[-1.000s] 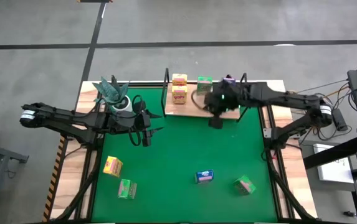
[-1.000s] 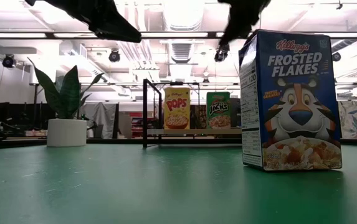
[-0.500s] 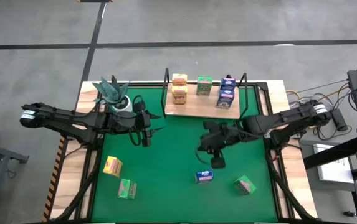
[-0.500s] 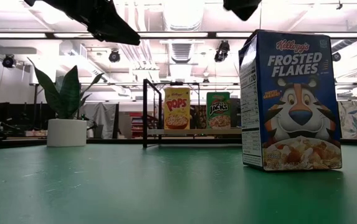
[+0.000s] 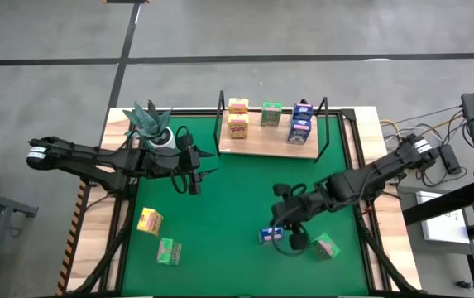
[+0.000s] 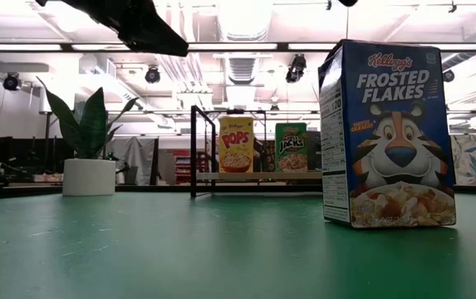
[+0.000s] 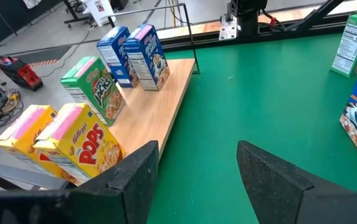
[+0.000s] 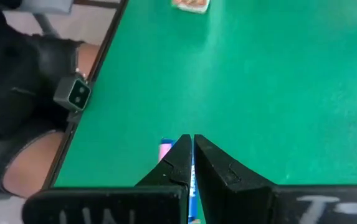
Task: Stack cereal on shelf
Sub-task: Put the blue cereal box on the shelf
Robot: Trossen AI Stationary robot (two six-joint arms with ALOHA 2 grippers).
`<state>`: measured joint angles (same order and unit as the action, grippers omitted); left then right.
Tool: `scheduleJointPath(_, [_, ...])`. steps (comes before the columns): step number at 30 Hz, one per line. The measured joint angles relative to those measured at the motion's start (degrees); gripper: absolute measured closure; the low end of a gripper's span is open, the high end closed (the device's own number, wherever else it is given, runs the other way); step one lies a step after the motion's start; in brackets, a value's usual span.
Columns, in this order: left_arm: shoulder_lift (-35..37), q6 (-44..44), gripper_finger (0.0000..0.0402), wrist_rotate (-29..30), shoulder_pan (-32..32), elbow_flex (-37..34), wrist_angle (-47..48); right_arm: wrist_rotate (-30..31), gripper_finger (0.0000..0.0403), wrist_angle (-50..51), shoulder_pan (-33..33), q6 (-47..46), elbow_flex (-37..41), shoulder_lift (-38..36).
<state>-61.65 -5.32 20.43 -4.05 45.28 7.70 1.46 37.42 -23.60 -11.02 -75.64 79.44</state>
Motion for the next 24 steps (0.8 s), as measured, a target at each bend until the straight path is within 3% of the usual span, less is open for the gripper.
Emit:
scheduleJointPath(14, [0.0,-4.8,0.0200,0.0,0.0,0.0,-1.9,0.2,0.0384,-0.5,-1.7,-5.7,0.0,5.9])
scheduleJointPath(18, [0.0,-5.7,0.0200,0.0,0.0,0.0,-3.1,0.1,0.0345,-0.3,-1.7,-8.6,0.1,6.1])
scheduleJointPath(24, [0.0,-6.2,0.0200,0.0,0.0,0.1,-4.0,2.5,0.0243,-0.1,-1.9,-10.0,0.1,6.2])
